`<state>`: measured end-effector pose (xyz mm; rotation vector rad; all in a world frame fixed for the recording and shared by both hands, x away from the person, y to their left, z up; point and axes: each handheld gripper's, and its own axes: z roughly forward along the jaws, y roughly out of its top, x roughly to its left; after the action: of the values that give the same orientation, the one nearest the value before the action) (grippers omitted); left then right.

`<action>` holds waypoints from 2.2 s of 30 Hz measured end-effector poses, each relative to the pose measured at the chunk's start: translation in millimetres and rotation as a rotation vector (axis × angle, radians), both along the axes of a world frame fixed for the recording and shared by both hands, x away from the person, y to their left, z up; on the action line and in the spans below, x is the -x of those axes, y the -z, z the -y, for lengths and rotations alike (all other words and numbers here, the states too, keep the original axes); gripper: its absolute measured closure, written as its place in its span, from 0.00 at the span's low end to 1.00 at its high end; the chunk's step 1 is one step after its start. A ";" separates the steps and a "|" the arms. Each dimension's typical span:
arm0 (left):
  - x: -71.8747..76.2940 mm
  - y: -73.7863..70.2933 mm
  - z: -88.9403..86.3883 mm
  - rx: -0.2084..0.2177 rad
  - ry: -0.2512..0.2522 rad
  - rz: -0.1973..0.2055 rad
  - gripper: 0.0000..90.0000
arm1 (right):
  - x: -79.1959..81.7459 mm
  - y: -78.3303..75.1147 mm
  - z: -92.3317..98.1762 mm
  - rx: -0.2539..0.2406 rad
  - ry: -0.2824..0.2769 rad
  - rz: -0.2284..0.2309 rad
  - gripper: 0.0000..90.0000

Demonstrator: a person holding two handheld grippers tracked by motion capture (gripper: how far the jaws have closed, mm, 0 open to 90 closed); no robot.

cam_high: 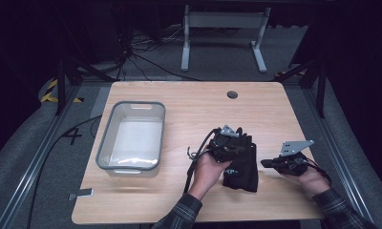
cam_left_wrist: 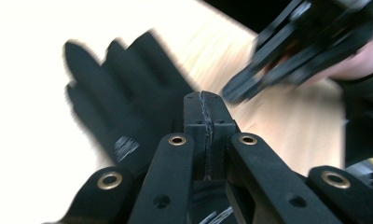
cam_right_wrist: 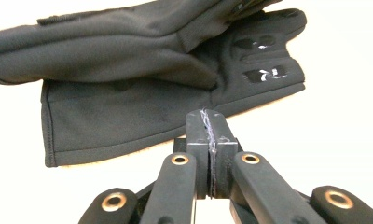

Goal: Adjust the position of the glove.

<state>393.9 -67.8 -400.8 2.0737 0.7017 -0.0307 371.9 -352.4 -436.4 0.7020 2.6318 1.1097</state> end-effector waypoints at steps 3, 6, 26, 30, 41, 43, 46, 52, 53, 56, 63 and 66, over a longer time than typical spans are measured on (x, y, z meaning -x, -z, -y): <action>-1.1 8.1 -4.0 -0.031 -0.019 -0.003 1.00 | 0.0 -3.7 2.4 -0.021 0.003 0.001 1.00; -2.7 19.1 -7.6 -0.065 -0.038 -0.016 1.00 | -0.5 -9.3 3.6 -0.038 0.001 0.006 1.00; -7.5 35.0 -15.7 -0.147 -0.075 -0.021 1.00 | -16.4 -27.2 -61.2 -0.056 -0.112 0.018 1.00; -6.4 37.6 -11.2 -0.158 -0.062 -0.023 1.00 | -15.3 -23.5 -52.9 -0.045 -0.098 0.007 1.00; 0.5 45.2 9.2 -0.177 -0.006 -0.017 1.00 | -12.8 -5.6 -31.2 0.018 -0.062 -0.028 1.00; 1.2 47.3 12.1 -0.194 0.000 -0.010 1.00 | -13.6 0.7 -29.3 0.035 -0.057 -0.042 1.00; 2.4 49.7 15.6 -0.206 0.002 -0.005 1.00 | -15.4 9.3 -28.8 0.040 -0.056 -0.058 1.00; 4.1 43.8 12.9 -0.189 0.003 -0.003 1.00 | -14.5 2.5 -25.4 0.028 -0.053 -0.030 1.00; 6.2 40.7 12.7 -0.176 0.004 0.002 1.00 | -14.8 1.1 -24.2 0.022 -0.049 -0.026 1.00; 13.7 32.9 15.0 -0.154 0.026 0.015 1.00 | -17.3 0.1 -20.1 0.031 -0.030 -0.022 1.00; 19.0 40.8 28.2 -0.185 0.068 -0.002 1.00 | -18.1 7.4 -23.0 0.059 -0.044 -0.043 1.00; 17.4 40.9 26.4 -0.196 0.063 0.005 1.00 | -18.0 7.9 -23.0 0.059 -0.049 -0.045 1.00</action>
<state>376.5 -94.2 -441.7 2.2826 0.6579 0.0076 389.9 -329.4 -444.3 0.6608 2.7212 1.0361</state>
